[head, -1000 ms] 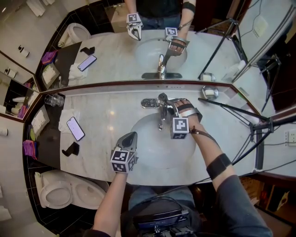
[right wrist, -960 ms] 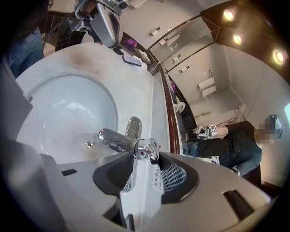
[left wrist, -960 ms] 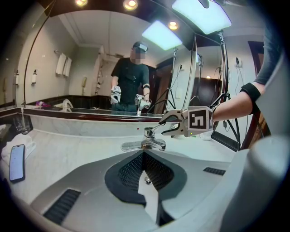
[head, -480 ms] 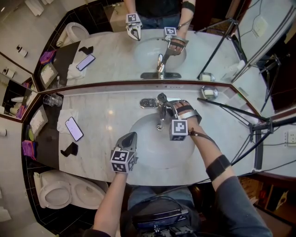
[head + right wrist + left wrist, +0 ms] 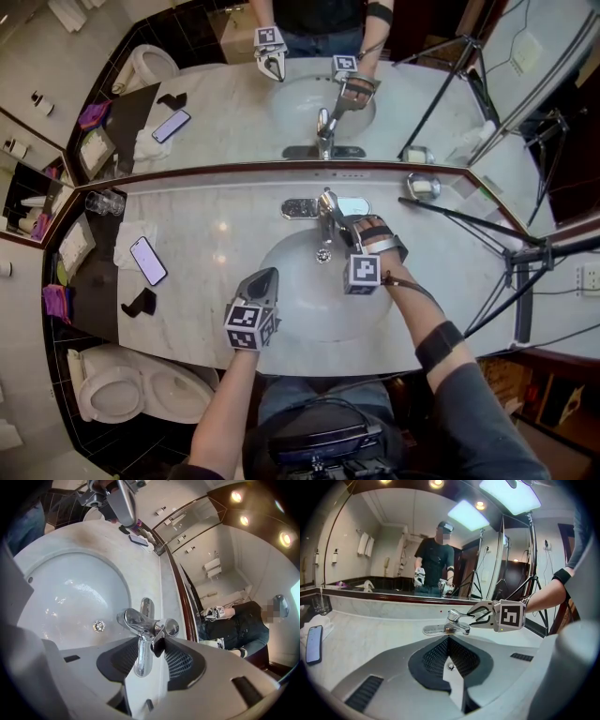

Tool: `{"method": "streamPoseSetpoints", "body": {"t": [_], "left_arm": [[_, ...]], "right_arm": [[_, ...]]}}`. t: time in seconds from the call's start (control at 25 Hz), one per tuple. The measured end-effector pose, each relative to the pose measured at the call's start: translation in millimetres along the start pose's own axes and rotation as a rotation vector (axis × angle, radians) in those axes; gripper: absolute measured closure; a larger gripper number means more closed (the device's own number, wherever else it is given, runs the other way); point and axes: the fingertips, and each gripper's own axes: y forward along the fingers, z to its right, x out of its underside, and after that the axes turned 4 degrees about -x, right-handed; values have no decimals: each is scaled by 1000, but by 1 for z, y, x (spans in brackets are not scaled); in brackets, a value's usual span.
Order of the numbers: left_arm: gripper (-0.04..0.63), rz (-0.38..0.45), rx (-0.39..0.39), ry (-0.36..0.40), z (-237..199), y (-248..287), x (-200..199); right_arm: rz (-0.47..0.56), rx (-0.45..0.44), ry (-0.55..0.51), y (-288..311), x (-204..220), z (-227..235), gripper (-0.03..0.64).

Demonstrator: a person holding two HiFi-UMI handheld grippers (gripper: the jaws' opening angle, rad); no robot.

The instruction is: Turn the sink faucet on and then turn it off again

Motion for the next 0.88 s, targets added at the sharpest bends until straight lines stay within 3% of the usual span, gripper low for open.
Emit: {"method": "streamPoseSetpoints", "body": {"t": [0.68, 0.8, 0.88], "left_arm": [[607, 11, -20, 12, 1, -27, 5], [607, 20, -26, 17, 0, -36, 3], [607, 27, -30, 22, -1, -41, 1]], "right_arm": [[-31, -21, 68, -4, -3, -1, 442], [-44, -59, 141, -14, -4, -5, 442], [-21, -37, 197, -24, -7, -5, 443]]}}
